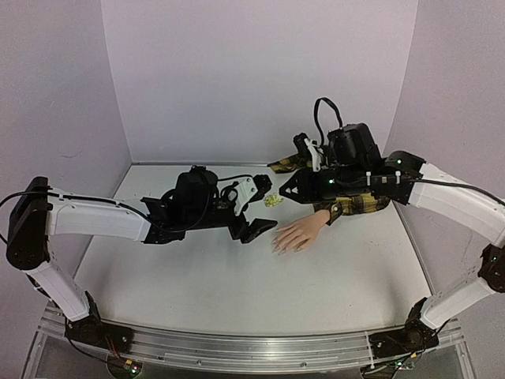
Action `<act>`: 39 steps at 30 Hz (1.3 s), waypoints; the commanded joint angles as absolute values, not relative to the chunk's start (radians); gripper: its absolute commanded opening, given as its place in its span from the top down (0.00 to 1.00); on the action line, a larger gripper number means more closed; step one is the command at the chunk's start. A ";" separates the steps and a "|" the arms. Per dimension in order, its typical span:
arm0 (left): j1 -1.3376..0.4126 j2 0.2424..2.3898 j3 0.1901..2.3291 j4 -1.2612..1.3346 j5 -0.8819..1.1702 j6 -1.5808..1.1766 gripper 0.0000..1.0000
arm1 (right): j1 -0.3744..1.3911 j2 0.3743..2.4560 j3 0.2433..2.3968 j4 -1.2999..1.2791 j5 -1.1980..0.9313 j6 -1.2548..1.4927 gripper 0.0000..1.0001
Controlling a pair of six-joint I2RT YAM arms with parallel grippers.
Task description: Paint the nails
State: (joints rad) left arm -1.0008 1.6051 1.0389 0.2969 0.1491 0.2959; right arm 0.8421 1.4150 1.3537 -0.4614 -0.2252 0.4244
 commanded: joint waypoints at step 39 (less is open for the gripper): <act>-1.058 1.540 1.057 0.411 -0.149 0.174 1.00 | 0.926 1.495 1.546 -0.572 -0.052 0.719 0.38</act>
State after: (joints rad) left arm -1.0550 1.5711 1.0260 0.3855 -0.0563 0.2604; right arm 0.9143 1.4971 1.4808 -0.5744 -0.1133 0.5720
